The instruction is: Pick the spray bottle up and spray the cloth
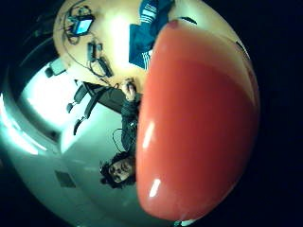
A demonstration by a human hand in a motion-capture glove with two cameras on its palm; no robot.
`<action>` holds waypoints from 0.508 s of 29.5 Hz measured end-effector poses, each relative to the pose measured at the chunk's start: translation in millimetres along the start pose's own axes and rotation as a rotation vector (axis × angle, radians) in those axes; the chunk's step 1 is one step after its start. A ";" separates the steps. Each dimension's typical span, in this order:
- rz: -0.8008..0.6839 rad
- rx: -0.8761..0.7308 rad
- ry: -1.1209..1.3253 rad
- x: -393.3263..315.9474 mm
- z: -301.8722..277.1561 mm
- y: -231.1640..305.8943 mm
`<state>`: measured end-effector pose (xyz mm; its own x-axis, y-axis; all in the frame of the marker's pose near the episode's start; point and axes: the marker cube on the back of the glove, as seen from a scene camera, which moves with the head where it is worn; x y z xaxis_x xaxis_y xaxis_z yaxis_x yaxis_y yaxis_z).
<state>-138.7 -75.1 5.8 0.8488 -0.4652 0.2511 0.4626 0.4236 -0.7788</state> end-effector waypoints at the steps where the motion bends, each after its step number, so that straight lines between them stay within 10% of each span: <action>1: 0.023 -0.028 0.013 -2.2 7.6 -3.3; 15: 0.189 -0.313 0.200 2.7 97.0 -50.5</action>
<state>-134.9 -22.4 101.6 0.8309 -0.5564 -0.0057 0.1767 0.2736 -0.9455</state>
